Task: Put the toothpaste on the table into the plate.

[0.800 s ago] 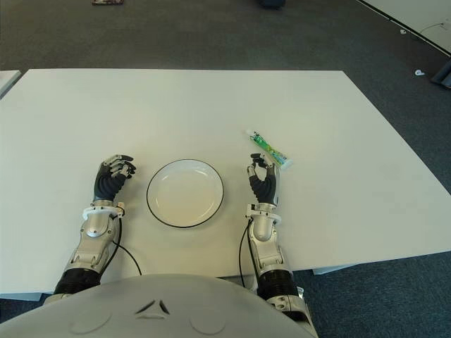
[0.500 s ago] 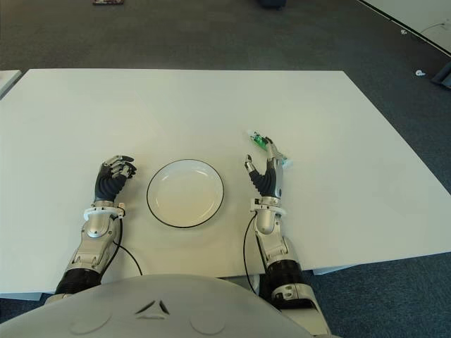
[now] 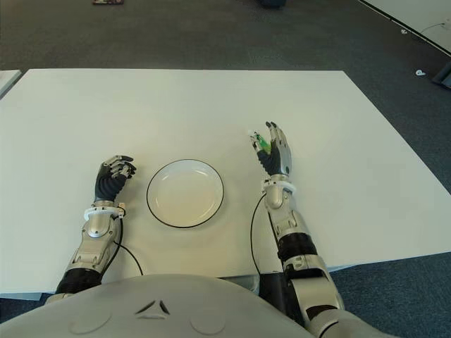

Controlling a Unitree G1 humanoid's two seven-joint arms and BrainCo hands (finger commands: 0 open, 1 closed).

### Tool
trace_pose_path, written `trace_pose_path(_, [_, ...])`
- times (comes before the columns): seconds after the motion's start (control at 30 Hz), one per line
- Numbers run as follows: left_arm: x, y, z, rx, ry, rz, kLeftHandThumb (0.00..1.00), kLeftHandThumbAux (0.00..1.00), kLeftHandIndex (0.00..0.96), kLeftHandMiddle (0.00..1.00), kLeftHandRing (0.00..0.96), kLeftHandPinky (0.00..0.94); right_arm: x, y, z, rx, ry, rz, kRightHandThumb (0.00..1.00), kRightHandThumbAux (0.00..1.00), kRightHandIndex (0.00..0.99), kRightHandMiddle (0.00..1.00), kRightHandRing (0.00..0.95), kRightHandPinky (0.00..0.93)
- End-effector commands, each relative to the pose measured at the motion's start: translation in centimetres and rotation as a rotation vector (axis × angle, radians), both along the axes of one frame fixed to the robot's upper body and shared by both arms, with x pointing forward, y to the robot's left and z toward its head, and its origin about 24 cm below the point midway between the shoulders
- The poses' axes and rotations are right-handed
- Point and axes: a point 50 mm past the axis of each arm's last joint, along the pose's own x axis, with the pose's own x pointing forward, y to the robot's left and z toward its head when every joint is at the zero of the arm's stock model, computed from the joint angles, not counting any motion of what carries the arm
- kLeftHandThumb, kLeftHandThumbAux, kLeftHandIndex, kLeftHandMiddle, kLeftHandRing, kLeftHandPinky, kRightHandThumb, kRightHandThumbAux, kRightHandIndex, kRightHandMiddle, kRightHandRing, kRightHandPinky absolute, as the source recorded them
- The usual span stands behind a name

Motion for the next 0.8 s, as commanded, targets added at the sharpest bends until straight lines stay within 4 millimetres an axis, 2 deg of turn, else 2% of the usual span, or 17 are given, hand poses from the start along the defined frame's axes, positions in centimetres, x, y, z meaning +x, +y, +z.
trace_pose_path(0.03, [-0.2,-0.3,-0.2,-0.001,0.012,0.004,0.705,0.718,0.431,0.557,0.562,0.527,1.4,-0.2,0.8,-0.043,0.052,-0.005,0.572,0.16,0.0,0.0,0.0,0.0])
trace_pose_path(0.37, [-0.3,-0.5,-0.1,-0.019,0.017,0.008,0.705,0.719,0.431,0.556,0.554,0.534,3.3,-0.9,2.3,-0.126,0.141,-0.021,0.602,0.127,0.0,0.0,0.0,0.0])
trace_pose_path(0.8, [-0.4,-0.6,-0.1,-0.021,0.014,0.01,0.706,0.718,0.431,0.558,0.558,0.536,5.9,-2.3,2.8,-0.2,0.346,0.008,0.599,0.141,0.0,0.0,0.0,0.0])
